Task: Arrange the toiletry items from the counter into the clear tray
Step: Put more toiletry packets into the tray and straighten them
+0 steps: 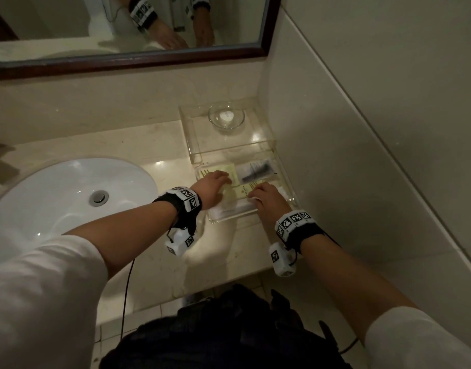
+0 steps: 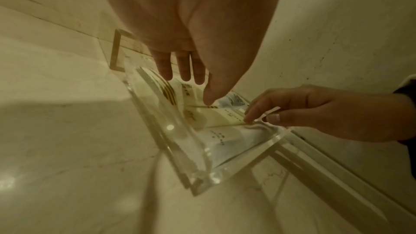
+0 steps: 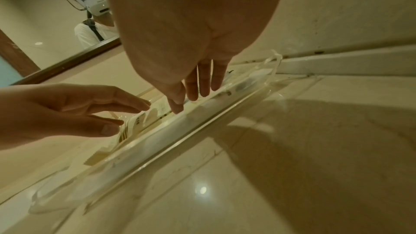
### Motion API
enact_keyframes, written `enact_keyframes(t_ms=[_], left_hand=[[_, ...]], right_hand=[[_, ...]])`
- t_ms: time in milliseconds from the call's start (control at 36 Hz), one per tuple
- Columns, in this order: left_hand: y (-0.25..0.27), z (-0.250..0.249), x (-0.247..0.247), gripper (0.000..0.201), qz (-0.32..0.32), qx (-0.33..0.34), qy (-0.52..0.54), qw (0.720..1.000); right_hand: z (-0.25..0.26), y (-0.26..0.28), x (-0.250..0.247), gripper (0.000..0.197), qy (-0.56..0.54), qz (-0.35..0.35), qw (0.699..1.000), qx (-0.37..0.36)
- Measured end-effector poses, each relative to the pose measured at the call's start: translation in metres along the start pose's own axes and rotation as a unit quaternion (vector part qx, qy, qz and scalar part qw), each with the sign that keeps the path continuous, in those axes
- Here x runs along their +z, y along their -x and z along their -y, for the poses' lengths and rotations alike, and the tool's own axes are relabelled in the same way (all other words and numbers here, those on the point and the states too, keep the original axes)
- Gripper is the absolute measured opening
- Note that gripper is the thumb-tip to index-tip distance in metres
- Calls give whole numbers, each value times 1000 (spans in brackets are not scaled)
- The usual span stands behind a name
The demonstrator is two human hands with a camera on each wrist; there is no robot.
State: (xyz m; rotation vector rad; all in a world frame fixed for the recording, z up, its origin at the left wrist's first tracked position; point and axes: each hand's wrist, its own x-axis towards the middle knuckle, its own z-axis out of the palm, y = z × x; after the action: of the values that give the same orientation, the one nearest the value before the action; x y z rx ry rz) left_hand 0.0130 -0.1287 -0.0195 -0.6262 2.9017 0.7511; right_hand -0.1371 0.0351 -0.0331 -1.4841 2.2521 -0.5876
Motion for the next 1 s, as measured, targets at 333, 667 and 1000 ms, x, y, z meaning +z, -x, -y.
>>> enact_keyframes(t_ms=[333, 667, 1000], left_hand=[[14, -5, -12, 27, -71, -70, 87, 991], [33, -16, -9, 22, 0, -101, 91, 991], [71, -3, -9, 20, -114, -238, 331, 906]], right_hand=[[-9, -6, -21, 17, 69, -37, 992, 94], [4, -9, -24, 13, 79, -38, 990, 111], [60, -30, -3, 12, -59, -6, 998, -24]])
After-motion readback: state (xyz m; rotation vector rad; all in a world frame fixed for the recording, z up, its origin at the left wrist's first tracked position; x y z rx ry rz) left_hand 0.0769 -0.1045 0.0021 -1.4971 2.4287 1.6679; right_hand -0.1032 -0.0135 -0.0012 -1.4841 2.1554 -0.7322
